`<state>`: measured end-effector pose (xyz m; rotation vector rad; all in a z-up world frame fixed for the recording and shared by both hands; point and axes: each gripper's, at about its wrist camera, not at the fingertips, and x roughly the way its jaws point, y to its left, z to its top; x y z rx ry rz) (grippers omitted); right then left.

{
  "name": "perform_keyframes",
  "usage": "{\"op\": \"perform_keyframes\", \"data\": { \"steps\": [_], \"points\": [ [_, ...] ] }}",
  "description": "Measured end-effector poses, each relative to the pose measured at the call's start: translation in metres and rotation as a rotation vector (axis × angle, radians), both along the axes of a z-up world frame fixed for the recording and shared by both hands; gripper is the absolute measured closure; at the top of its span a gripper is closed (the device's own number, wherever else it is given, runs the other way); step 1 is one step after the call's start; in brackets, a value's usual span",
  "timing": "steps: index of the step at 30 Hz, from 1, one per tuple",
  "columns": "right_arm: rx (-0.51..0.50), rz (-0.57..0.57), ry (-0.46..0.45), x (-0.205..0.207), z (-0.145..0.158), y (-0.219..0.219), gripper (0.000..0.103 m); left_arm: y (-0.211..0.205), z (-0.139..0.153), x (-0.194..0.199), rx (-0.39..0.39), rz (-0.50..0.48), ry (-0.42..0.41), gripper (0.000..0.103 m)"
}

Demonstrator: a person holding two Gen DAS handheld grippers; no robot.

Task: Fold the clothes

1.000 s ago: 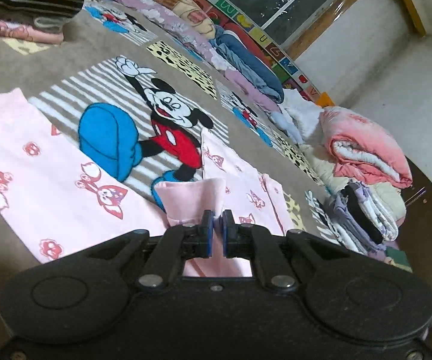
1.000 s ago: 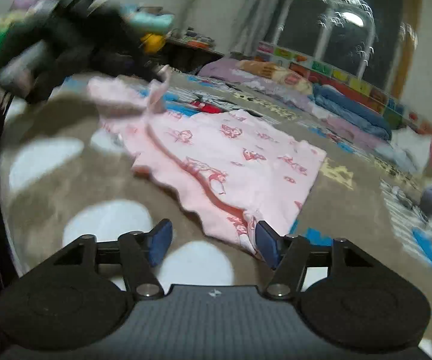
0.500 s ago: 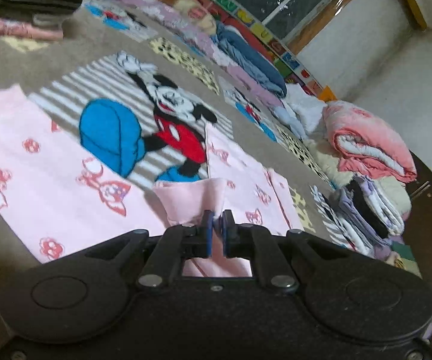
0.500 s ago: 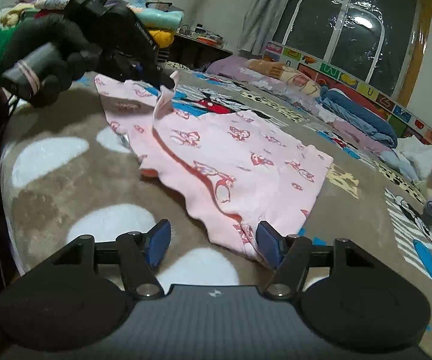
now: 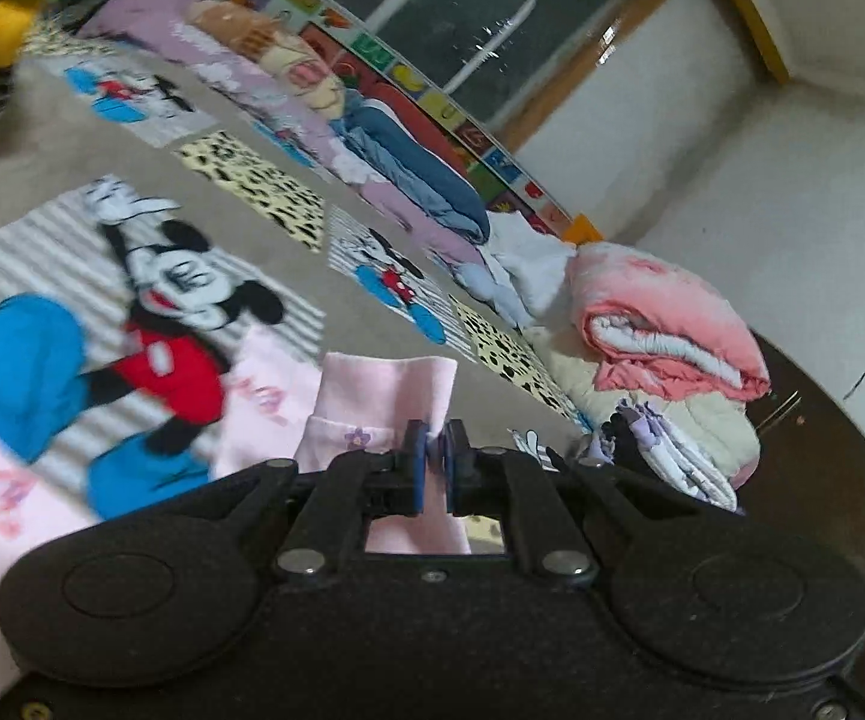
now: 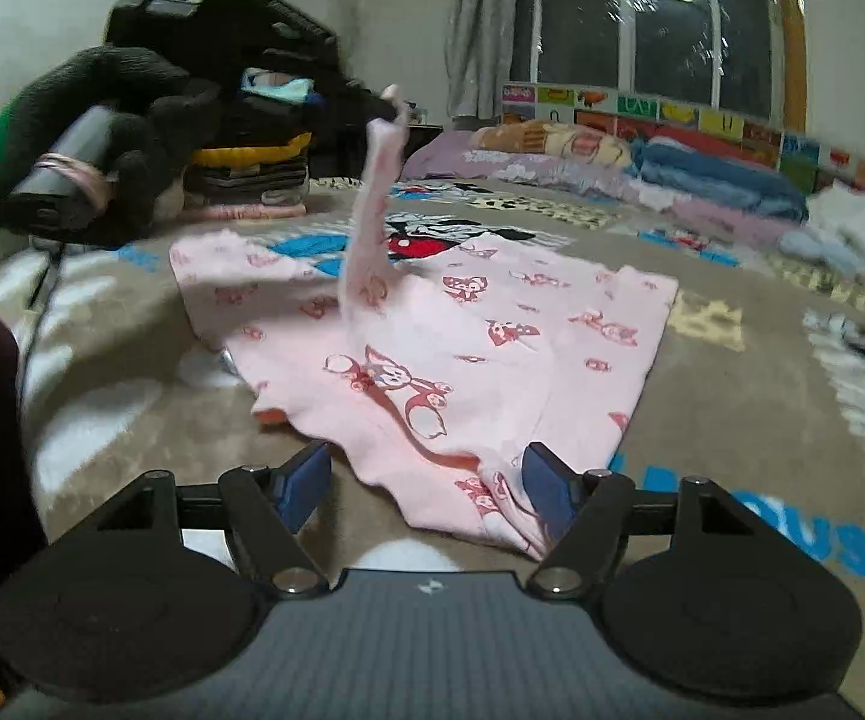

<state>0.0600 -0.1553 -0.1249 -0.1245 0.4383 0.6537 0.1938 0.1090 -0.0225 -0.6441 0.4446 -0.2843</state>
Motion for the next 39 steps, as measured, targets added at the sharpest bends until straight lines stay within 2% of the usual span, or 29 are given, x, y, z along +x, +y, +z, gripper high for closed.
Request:
{"op": "perform_keyframes", "data": {
  "steps": [6, 12, 26, 39],
  "points": [
    [0.102, 0.009, 0.057, 0.006, -0.001, -0.014, 0.033, -0.037, -0.003, 0.041, 0.063, -0.009, 0.058, 0.099],
    [0.163, 0.018, 0.092, 0.009, 0.003, -0.024, 0.033, -0.064, -0.011, 0.072, 0.117, 0.001, 0.09, 0.099],
    [0.2, 0.028, 0.123, 0.01, 0.002, -0.036, 0.033, -0.114, -0.042, 0.131, 0.268, -0.043, 0.168, 0.099],
    [0.226, 0.012, 0.157, 0.015, 0.0, -0.041, 0.033, -0.144, -0.063, 0.161, 0.381, -0.09, 0.216, 0.099]
  ]
}}
